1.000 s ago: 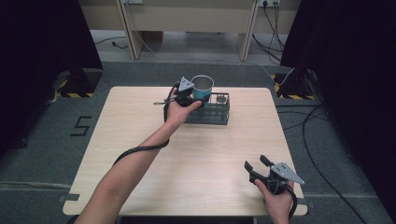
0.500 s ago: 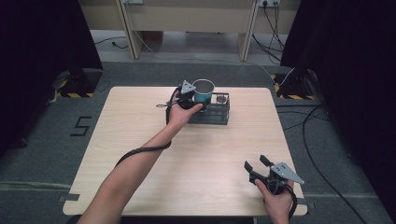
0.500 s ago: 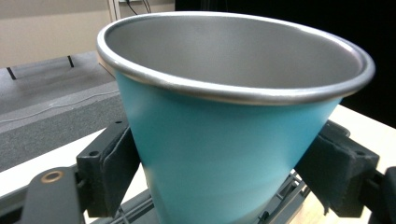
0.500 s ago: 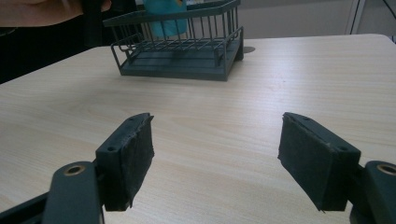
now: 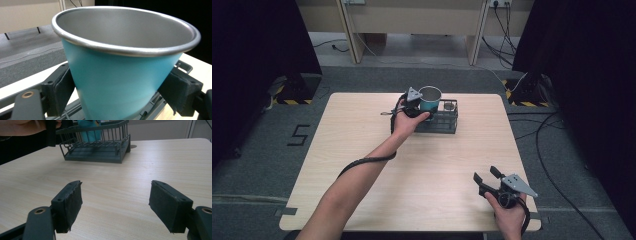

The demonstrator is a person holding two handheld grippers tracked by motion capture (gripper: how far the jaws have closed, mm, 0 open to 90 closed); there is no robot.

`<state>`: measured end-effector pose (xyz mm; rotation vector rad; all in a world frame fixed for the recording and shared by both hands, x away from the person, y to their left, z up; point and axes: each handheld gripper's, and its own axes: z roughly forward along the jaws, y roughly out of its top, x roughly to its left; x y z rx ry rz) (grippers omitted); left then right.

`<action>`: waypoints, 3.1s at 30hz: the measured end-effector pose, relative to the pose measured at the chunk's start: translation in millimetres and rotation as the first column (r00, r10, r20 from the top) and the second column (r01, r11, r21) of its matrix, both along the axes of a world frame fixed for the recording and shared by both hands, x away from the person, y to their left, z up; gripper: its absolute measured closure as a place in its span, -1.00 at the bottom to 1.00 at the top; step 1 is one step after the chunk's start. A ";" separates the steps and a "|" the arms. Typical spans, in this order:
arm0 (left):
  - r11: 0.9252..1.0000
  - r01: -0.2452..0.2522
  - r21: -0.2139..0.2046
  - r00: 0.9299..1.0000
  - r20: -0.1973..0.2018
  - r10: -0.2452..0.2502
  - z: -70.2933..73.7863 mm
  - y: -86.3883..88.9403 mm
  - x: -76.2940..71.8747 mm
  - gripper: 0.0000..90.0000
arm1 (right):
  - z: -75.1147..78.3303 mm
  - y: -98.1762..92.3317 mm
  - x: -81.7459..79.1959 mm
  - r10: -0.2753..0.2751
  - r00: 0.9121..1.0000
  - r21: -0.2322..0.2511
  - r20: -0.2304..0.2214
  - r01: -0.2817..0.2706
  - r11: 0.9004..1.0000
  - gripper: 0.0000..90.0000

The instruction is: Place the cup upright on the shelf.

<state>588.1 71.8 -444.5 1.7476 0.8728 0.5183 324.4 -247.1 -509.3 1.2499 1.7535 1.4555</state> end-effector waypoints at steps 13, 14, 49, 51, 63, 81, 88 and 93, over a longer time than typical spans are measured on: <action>1.000 -0.002 0.008 1.000 -0.009 0.002 -3.7 -2.5 1.5 -0.61 | 0.3 -0.2 -0.2 0.001 1.000 0.001 0.001 -0.001 1.000 -0.40; 1.000 -0.002 0.006 1.000 -0.011 0.002 -3.6 -2.6 1.6 -0.61 | 0.2 -0.2 -0.2 0.000 1.000 0.000 0.001 0.000 1.000 -0.40; 0.999 0.014 0.043 1.000 0.016 -0.015 4.8 6.8 -9.6 -0.69 | 0.3 0.5 0.5 0.000 1.000 -0.001 -0.001 0.000 1.000 -0.41; 0.999 0.015 0.043 1.000 0.018 -0.015 6.1 7.5 -10.7 -0.69 | 0.2 0.3 0.5 -0.001 1.000 -0.001 -0.001 0.001 1.000 -0.41; 0.998 0.034 0.060 0.999 0.032 -0.036 12.8 15.5 -23.2 -0.69 | -0.1 1.4 0.8 0.001 1.000 -0.003 -0.002 -0.001 1.000 -0.41; 0.998 0.044 0.041 0.997 0.060 -0.046 20.8 40.4 -43.7 -0.68 | 0.2 0.7 0.8 -0.008 1.000 -0.003 -0.001 0.008 1.000 -0.41; 0.998 0.043 0.046 0.996 0.073 -0.046 23.3 55.8 -57.7 -0.68 | 0.4 1.8 0.4 -0.006 1.000 -0.005 0.000 0.006 1.000 -0.41; 0.998 0.041 0.049 0.997 0.069 -0.044 19.6 67.4 -64.9 -0.68 | 0.2 1.3 0.7 -0.009 1.000 -0.009 0.003 0.009 1.000 -0.41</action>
